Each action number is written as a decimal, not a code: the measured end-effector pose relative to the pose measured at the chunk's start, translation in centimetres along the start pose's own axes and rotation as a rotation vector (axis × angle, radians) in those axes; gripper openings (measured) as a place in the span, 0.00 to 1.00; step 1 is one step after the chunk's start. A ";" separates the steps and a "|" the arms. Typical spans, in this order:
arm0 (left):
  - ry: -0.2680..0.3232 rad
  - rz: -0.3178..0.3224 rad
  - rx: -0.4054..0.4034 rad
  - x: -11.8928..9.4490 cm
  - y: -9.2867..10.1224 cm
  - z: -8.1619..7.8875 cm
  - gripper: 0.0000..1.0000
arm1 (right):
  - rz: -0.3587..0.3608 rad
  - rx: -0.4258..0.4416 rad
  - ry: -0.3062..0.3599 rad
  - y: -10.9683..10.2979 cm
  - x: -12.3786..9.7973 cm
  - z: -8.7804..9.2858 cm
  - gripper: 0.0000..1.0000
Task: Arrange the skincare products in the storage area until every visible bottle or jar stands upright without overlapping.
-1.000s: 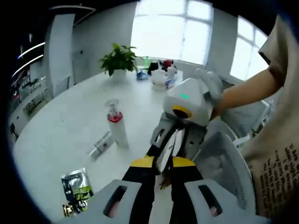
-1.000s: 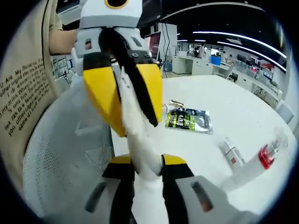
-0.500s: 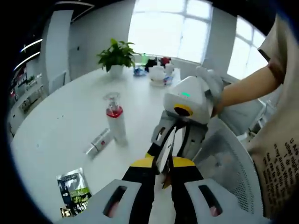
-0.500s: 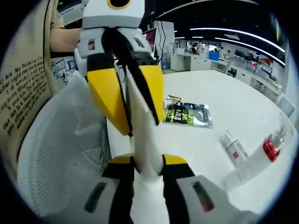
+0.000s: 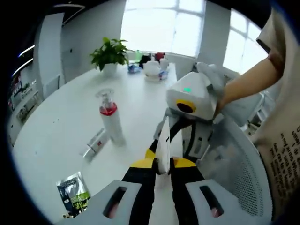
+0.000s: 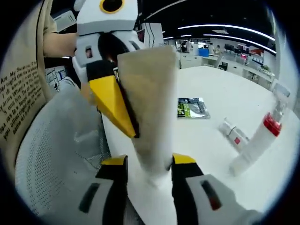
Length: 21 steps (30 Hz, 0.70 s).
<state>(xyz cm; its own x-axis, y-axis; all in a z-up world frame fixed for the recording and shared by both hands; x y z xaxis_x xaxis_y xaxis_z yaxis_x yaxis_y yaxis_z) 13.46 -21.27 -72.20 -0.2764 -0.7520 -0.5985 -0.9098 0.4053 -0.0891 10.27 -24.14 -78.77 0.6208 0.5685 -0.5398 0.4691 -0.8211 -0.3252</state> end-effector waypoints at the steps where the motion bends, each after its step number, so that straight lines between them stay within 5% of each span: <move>1: -0.008 0.006 0.011 0.2 0.0 0.2 0.09 | 0.003 0.011 0.008 0.0 -0.2 0.0 0.42; 7: -0.088 0.032 0.131 1.5 0.4 1.5 0.12 | 0.086 0.092 0.087 0.9 -2.1 0.1 0.55; 16: -0.091 -0.003 0.182 2.7 -1.2 1.8 0.13 | 0.226 0.177 0.203 1.8 -4.7 -0.6 0.75; 21: -0.088 -0.015 0.210 3.2 -2.8 1.5 0.13 | 0.268 0.212 0.234 1.9 -5.7 -0.2 0.75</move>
<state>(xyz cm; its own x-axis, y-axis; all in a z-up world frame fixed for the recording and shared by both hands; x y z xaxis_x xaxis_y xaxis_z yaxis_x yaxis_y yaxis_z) 15.57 -24.03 -75.09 -0.2275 -0.7142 -0.6619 -0.8268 0.5007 -0.2562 7.77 -28.92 -76.18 0.8410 0.3091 -0.4441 0.1467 -0.9202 -0.3629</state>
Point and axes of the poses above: the point that each gripper's makers call its tool centre point, and the gripper's own axes: x roughly forward along the fingers, y roughly to its right, z roughly out of its underside, the point moved 4 cm from there along -x, roughly backward along the fingers, and after that the axes turned 15 degrees about x, right-handed, at the moved point
